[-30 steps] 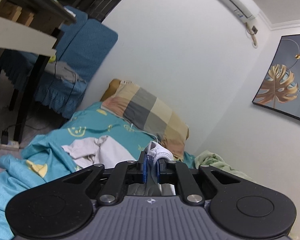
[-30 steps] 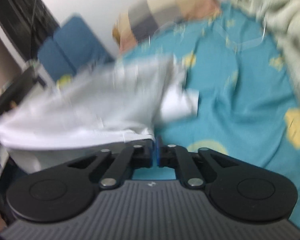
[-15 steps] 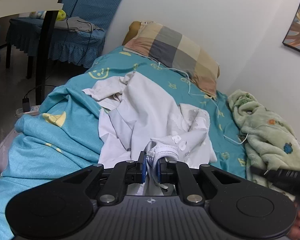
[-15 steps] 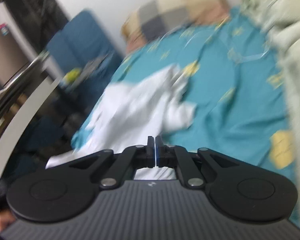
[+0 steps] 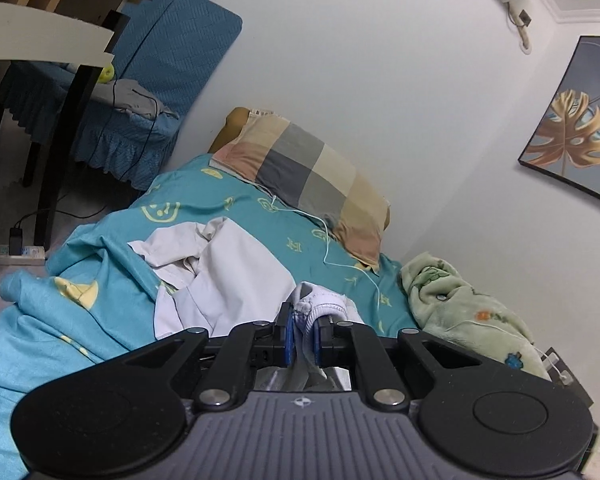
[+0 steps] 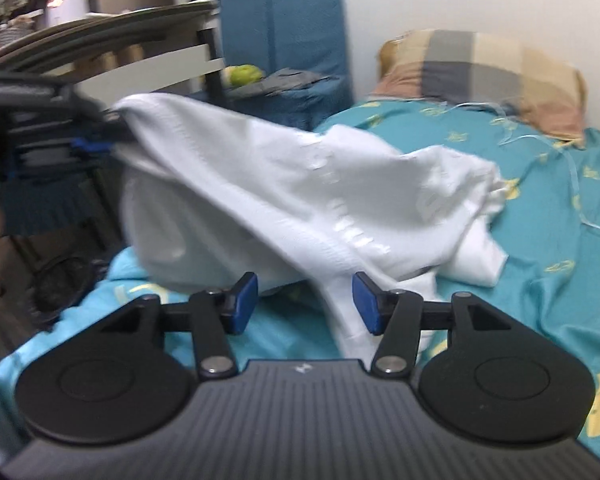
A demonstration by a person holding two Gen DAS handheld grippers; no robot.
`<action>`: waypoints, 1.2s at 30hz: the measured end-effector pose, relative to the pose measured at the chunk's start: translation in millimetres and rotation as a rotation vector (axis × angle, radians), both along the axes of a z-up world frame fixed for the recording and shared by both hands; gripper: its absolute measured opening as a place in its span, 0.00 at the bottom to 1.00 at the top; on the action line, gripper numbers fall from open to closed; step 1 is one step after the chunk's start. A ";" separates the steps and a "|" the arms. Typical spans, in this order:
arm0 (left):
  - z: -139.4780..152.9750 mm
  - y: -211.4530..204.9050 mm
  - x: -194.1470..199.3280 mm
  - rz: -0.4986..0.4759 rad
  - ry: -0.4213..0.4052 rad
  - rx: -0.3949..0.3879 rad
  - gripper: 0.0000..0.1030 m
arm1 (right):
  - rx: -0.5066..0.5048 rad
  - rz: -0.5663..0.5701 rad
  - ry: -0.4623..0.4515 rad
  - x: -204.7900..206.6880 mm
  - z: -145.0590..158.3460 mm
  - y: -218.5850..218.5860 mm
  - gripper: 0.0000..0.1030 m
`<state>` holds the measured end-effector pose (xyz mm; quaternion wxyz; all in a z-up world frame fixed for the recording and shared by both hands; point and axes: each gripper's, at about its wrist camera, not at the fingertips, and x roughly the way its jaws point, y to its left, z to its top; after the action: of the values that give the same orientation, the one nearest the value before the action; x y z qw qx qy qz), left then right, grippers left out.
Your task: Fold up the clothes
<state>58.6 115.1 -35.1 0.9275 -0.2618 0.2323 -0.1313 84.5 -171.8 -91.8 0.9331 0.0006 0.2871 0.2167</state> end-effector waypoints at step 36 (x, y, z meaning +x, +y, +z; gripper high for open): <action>-57.2 -28.8 -1.3 -0.021 0.266 0.255 0.41 | 0.226 -0.246 -0.007 14.2 24.6 -55.3 0.05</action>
<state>57.3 86.3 -92.3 0.9128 -0.1550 0.3705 -0.0748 98.7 -227.1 -67.2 0.9475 0.1401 0.2555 0.1320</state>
